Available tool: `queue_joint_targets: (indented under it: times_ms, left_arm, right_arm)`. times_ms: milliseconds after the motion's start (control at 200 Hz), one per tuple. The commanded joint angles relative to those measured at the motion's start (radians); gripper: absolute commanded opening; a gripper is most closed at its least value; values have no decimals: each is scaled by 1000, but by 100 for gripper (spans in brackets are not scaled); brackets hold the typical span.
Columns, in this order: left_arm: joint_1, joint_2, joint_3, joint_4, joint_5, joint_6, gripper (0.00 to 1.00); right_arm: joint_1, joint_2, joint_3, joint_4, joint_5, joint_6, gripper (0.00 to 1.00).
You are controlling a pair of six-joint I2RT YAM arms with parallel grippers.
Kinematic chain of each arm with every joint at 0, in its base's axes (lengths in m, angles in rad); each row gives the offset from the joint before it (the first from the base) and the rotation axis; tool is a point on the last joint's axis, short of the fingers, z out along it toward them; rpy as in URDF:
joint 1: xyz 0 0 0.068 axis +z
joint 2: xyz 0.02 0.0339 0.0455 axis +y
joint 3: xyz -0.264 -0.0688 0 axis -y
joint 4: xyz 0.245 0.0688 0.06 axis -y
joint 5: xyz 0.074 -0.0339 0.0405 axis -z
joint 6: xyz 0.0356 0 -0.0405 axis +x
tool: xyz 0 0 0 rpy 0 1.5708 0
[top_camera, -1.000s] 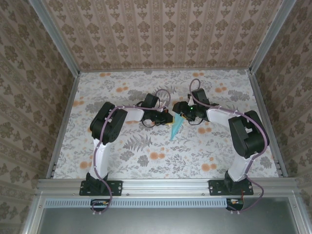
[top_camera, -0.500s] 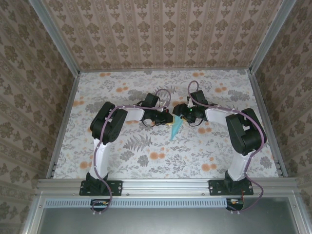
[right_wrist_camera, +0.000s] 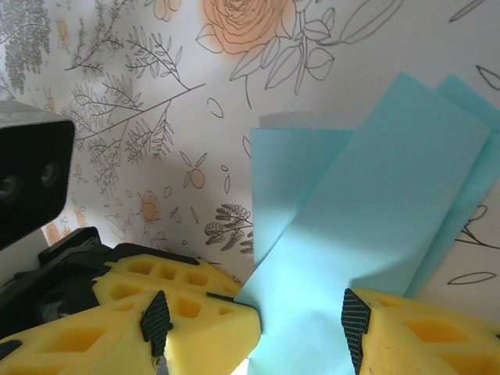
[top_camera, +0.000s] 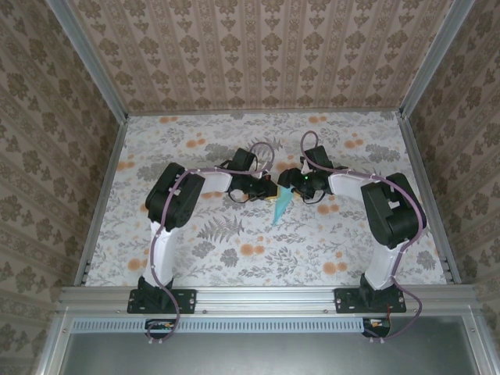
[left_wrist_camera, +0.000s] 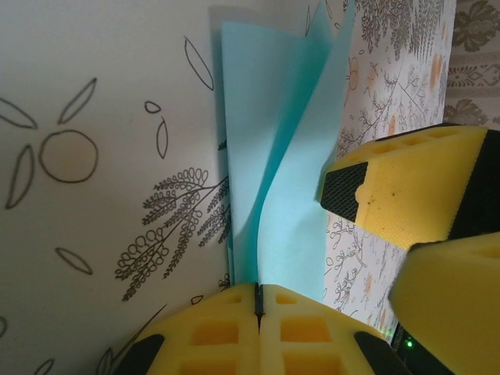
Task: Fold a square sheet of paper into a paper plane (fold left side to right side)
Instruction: Fold the wing for the fifth time at the center of the table.
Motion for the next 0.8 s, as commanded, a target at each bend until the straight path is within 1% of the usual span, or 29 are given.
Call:
queue_joint_targets:
  times_ms: [0, 215, 415, 480, 670, 795]
  left_arm:
    - [-21, 67, 7, -55, -36, 31, 1]
    - [-23, 68, 14, -57, -36, 31, 1]
    - [-19, 35, 0, -56, -39, 27, 5]
    - [-12, 11, -11, -57, -41, 28, 8]
    - [31, -113, -83, -70, -63, 36, 27]
    - [55, -208, -148, -73, -64, 32, 29]
  right_arm:
    - [0, 19, -19, -45, 31, -15, 63]
    - [-3, 26, -43, -52, 42, -6, 63]
    - [-6, 51, -61, -50, 40, 5, 63]
    - [-8, 54, -62, -55, 43, 6, 63]
    - [-13, 59, -63, -67, 49, 3, 63]
    - [-15, 64, -62, -67, 45, 4, 63]
